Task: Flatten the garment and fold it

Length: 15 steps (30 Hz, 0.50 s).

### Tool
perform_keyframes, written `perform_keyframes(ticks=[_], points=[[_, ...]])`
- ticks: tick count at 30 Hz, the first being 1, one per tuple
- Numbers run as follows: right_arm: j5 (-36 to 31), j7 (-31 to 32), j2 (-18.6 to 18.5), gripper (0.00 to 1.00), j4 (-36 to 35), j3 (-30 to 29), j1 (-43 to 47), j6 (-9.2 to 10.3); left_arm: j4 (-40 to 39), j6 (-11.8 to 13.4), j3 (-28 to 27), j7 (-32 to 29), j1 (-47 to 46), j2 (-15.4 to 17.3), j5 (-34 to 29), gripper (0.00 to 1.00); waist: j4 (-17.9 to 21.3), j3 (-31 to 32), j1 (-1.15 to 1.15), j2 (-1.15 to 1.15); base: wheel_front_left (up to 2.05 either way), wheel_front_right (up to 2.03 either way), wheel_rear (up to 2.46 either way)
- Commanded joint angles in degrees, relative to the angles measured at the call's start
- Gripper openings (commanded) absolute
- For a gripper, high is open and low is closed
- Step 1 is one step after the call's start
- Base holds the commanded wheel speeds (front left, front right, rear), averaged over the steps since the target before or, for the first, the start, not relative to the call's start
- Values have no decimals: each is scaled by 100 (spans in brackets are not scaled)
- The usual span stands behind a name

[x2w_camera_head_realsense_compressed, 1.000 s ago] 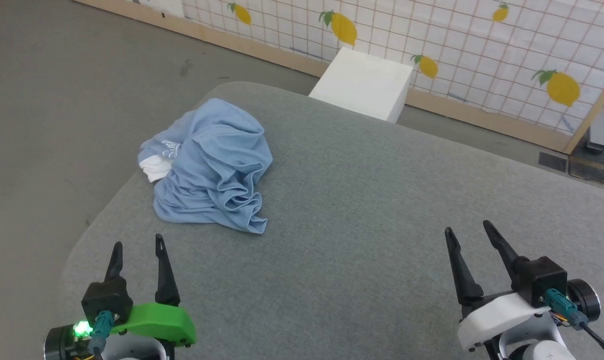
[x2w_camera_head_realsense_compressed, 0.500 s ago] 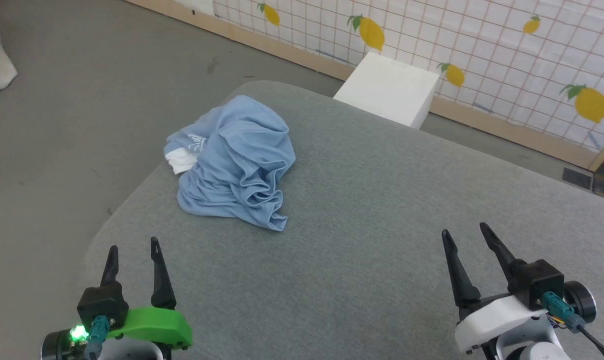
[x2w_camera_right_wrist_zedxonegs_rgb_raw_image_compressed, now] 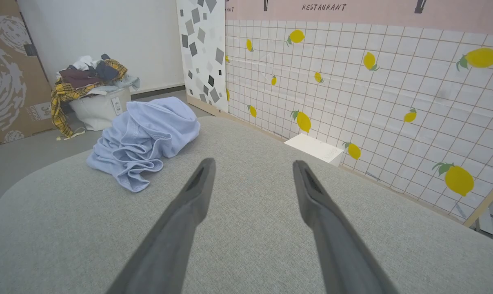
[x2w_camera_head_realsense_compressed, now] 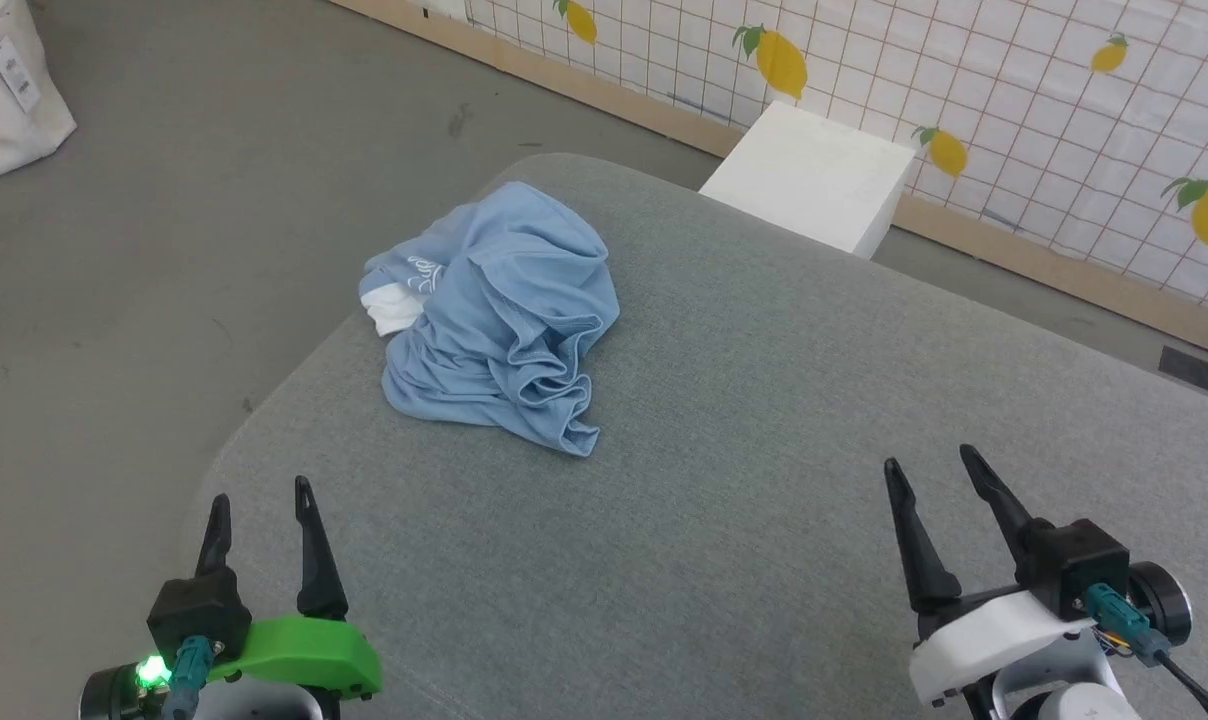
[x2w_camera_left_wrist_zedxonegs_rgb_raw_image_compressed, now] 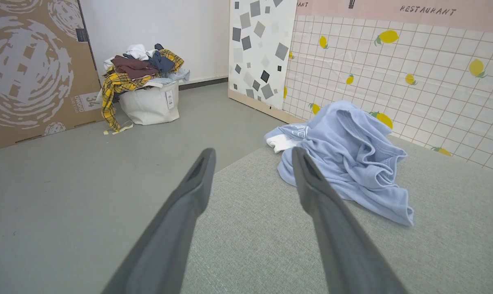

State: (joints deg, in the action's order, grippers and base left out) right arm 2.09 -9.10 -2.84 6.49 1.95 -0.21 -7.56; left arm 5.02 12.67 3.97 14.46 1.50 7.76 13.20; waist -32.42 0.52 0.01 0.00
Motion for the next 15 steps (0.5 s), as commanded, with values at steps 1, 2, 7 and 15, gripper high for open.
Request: perform_keyframes(ticks=[1, 2, 7, 15], points=[[40, -44, -4, 100, 11, -16, -106, 8, 12, 5, -15, 35, 65, 38, 38, 100, 1, 0, -1, 0, 0, 0, 0], [40, -45, -4, 100, 12, -18, -107, 8, 15, 1, -18, 37, 63, 38, 43, 100, 1, -1, -1, 0, 0, 0, 0], [49, -41, -4, 100, 11, -42, -104, 8, 45, -69, -7, 42, -6, 22, 108, 100, -2, -14, -1, 0, 0, 0, 0], [-83, 110, -4, 100, -184, -13, -308, 8, 662, -660, 209, -483, -1414, 202, 351, 100, 153, -543, -1, 0, 0, 0, 0]])
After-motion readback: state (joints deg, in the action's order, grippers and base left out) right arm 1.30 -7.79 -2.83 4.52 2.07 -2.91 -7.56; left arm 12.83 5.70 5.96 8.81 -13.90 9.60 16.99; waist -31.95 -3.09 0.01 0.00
